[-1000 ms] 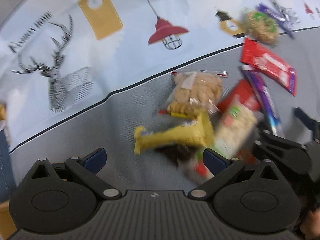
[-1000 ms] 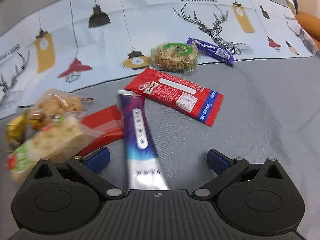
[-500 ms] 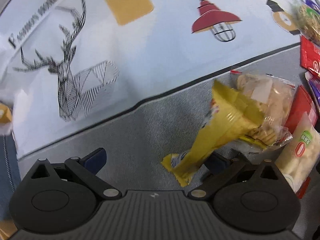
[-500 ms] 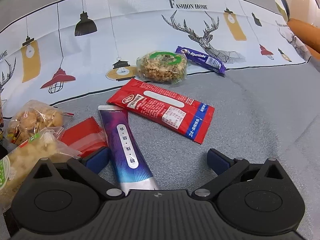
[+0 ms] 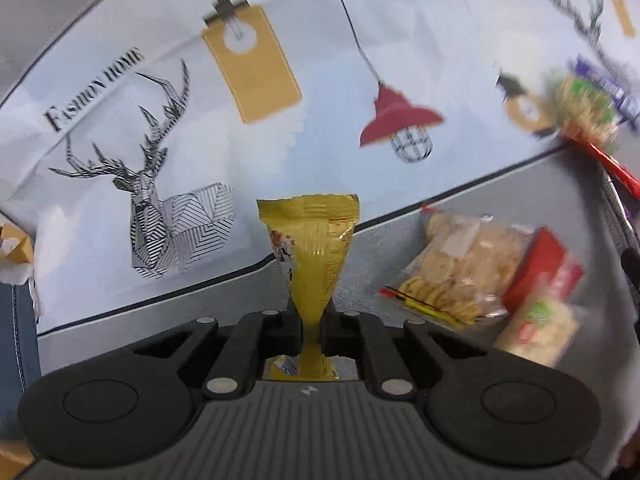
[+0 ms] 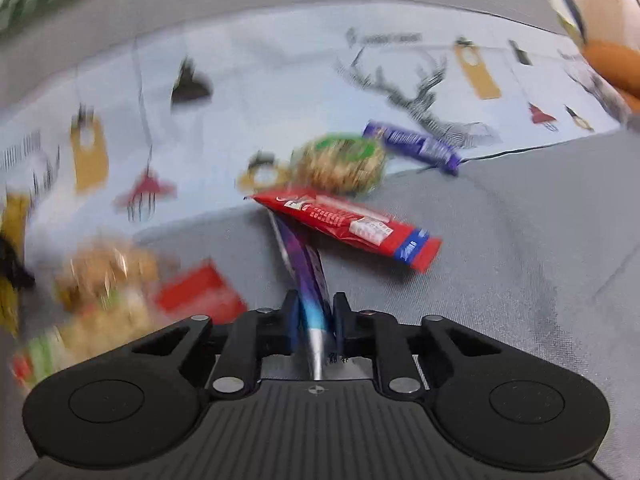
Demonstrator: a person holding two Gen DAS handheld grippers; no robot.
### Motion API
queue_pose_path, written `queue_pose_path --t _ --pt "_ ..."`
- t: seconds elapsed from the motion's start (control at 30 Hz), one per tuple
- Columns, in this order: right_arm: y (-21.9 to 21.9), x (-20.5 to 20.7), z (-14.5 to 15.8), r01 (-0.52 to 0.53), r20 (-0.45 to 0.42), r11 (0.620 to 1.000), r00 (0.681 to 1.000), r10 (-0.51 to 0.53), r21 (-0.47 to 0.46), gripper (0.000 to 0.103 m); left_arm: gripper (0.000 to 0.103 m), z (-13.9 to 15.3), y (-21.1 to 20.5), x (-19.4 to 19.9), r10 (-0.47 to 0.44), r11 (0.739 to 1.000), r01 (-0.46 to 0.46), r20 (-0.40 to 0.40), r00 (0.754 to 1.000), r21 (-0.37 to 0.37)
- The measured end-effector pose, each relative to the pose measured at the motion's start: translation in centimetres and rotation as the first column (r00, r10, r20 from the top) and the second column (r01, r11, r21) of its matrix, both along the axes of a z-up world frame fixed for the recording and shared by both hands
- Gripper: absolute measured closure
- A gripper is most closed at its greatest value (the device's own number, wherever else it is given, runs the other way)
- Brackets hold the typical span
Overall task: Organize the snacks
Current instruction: 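Grasp the yellow snack bar with the left tool while the right tool grasps the silver stick pack, then carry the yellow bar and silver stick pack over the cardboard box with both tools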
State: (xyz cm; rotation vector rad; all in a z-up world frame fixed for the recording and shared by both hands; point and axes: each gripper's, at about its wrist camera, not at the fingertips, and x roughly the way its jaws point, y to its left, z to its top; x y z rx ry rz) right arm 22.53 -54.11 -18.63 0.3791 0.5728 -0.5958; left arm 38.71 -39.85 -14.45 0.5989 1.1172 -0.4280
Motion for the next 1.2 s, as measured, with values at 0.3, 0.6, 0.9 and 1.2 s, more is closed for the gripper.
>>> queue_pose_path --t 0.3,0.6,0.9,1.2 --pt "-1.0 -2.6 1.0 0.092 0.107 0.996 0.99 -0.094 0.021 0.096 0.094 10.2 5.7 -8.1 0.052 0.982 -0.05 0.007 0.999 -0.182" --pt "0.2 -3.1 -0.9 0.067 -0.043 0.995 0.997 -0.064 0.071 0.091 0.094 13.9 12.1 -14.5 0.108 0.973 -0.097 0.04 0.993 -0.208" --pt "0.8 -1.8 -1.1 0.018 0.046 0.988 0.999 -0.026 0.156 0.008 0.094 16.4 17.7 -16.5 0.192 0.963 -0.175 0.063 0.979 -0.204" --pt "2.1 0.8 -1.8 -0.005 -0.078 0.996 0.997 -0.002 -0.086 0.089 0.094 16.3 17.6 -15.6 0.226 0.954 -0.212 0.047 0.973 -0.21"
